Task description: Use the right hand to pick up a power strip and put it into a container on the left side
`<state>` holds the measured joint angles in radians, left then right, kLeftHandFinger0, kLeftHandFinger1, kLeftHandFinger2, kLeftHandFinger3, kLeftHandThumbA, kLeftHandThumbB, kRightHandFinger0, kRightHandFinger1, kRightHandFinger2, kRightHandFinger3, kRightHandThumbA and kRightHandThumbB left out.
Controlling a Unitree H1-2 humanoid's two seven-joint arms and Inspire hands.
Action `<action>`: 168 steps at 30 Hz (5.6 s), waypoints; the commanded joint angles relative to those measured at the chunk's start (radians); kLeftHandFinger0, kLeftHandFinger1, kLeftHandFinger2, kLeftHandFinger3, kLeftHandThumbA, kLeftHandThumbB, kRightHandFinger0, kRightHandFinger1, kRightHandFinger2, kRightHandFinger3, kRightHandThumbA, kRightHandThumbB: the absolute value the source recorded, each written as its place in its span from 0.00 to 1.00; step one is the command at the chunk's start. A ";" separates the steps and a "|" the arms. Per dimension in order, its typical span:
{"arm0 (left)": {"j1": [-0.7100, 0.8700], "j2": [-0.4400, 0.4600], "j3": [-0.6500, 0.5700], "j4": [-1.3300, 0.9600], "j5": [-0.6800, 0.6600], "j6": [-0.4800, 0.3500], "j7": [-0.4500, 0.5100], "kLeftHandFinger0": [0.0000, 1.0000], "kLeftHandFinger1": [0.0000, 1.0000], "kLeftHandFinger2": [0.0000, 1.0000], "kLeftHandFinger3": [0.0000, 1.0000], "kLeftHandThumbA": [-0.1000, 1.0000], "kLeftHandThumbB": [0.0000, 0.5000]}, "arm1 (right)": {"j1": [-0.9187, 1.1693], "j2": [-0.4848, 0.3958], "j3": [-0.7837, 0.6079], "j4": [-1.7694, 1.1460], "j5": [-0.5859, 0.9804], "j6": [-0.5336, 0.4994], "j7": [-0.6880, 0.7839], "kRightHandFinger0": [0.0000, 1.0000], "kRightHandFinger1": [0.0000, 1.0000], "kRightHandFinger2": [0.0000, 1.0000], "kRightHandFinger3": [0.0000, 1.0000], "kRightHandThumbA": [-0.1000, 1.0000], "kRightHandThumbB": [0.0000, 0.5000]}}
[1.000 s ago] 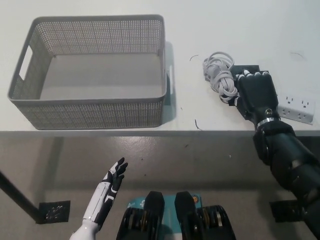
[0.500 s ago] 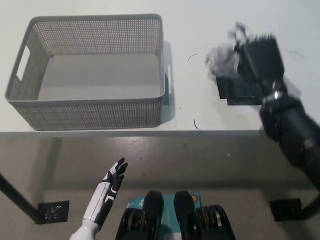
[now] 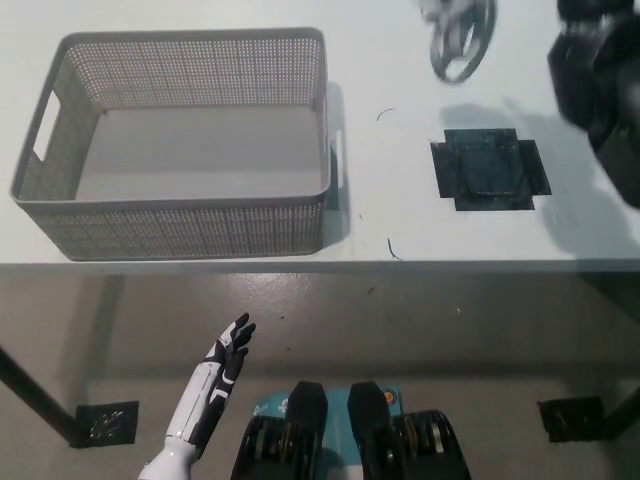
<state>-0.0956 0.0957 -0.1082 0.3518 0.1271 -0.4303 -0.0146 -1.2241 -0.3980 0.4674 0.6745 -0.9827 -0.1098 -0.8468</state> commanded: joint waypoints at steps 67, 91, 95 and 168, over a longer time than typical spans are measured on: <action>-0.056 0.014 -0.016 -0.039 0.005 -0.040 -0.030 1.00 1.00 1.00 1.00 1.00 0.22 | -0.297 0.551 0.072 0.788 0.189 0.149 0.512 0.49 0.69 1.00 1.00 0.17 0.54; -0.075 0.022 -0.023 -0.030 0.005 -0.039 -0.046 1.00 1.00 1.00 1.00 1.00 0.22 | -0.403 0.440 -0.022 0.666 0.397 0.066 1.654 1.00 1.00 1.00 1.00 0.60 0.79; -0.070 0.018 -0.020 -0.021 -0.019 -0.039 -0.052 1.00 1.00 1.00 1.00 1.00 0.24 | -0.393 0.333 -0.051 0.313 0.580 0.228 1.936 1.00 1.00 1.00 1.00 0.51 0.79; -0.010 0.007 -0.034 0.021 0.018 -0.040 -0.010 1.00 1.00 1.00 1.00 1.00 0.19 | 1.245 0.661 -0.266 -1.340 0.344 -0.360 0.581 1.00 1.00 1.00 1.00 1.00 0.58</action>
<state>-0.1128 0.0972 -0.1234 0.4142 0.1266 -0.4280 -0.0365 -0.2739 0.1157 -0.0043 -0.3087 -0.1802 0.1311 0.3283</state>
